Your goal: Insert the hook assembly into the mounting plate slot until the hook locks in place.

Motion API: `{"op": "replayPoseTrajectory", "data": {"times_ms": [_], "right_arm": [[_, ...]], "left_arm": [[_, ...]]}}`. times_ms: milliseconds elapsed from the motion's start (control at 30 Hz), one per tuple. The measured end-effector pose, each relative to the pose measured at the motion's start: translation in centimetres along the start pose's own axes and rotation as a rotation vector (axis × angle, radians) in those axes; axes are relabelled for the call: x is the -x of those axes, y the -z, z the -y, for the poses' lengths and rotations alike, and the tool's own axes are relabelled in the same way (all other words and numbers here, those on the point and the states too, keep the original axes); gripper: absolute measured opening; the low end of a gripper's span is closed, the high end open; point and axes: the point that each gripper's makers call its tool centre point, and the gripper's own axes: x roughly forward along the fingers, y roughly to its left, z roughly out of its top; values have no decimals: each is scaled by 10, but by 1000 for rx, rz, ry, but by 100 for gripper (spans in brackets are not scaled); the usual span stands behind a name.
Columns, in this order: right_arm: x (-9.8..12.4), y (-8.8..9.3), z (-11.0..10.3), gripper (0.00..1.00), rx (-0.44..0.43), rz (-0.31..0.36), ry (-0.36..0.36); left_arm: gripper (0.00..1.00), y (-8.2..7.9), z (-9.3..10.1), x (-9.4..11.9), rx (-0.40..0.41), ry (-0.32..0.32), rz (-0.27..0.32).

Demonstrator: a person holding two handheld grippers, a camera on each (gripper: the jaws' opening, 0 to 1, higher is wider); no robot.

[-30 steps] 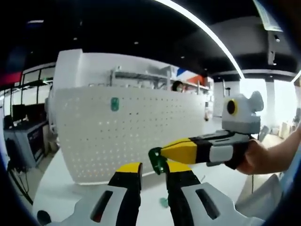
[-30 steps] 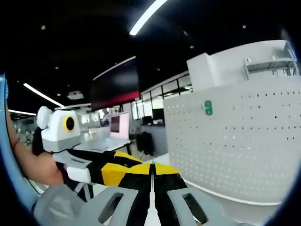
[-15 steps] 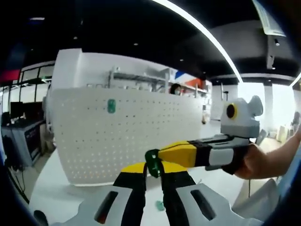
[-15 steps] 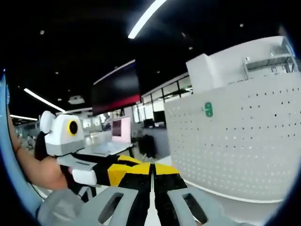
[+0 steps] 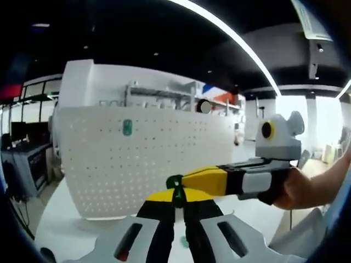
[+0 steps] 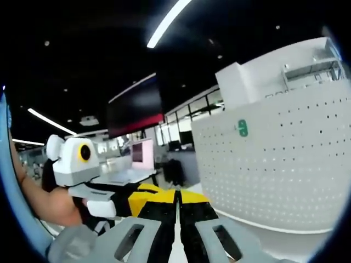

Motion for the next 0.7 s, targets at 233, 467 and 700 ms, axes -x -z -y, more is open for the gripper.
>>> {"op": "replayPoseTrajectory", "data": {"times_ms": [233,467,700], "right_arm": [[0,-3,0,0,-1,11,-3],[1,-1,1,0,11,11,-4],[0,-1,1,0,33,5,-11]], "left_arm": [[5,-2,1,-1,-1,1,4],[4,-1,1,-3,5,4,0],[4,0,1,-3,-2,7,6]]}}
